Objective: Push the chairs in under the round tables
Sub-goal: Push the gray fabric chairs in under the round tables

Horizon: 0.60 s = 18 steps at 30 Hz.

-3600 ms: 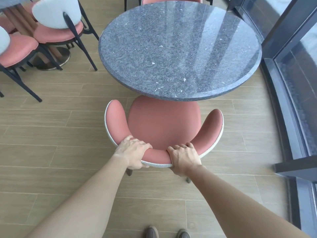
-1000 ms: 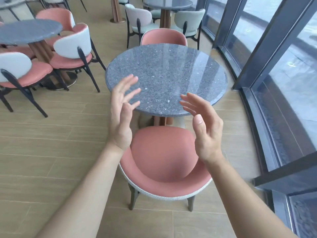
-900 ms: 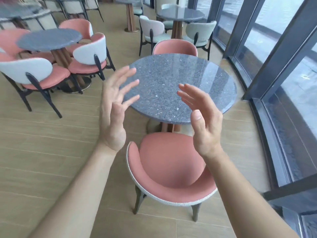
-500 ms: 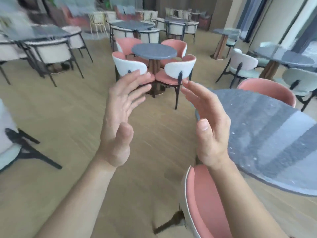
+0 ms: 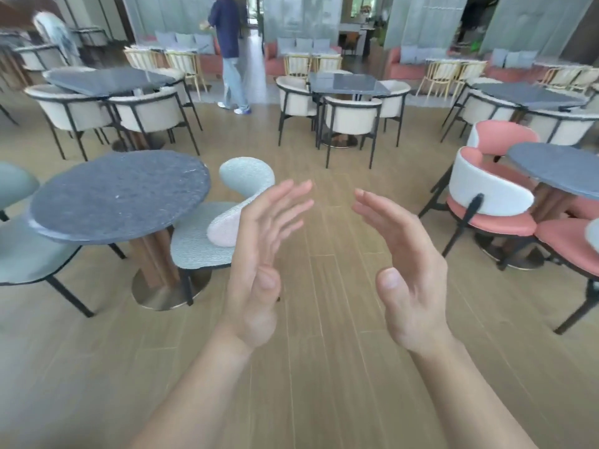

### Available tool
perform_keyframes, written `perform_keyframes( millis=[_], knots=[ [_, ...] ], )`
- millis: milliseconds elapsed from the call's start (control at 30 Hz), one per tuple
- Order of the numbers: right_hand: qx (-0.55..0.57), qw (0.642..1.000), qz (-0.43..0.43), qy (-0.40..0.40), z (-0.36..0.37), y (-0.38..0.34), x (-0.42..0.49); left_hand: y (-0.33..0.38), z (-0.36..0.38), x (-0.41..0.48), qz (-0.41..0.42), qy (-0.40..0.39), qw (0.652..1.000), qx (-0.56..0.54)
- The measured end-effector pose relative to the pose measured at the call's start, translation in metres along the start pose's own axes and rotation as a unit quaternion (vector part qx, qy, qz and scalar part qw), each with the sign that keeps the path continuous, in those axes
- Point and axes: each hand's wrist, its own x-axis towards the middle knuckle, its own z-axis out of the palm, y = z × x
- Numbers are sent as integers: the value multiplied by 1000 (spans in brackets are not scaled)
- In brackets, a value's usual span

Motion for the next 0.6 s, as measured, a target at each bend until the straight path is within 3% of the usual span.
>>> perform_keyframes(
  millis=[267,600],
  knots=[
    [109,990,-9,-86,44,110,90,-63,-47,64,-1,112,990,90],
    [186,967,-35,-169,32,258,233,-160,-35,193,28,187,966,178]
  ],
)
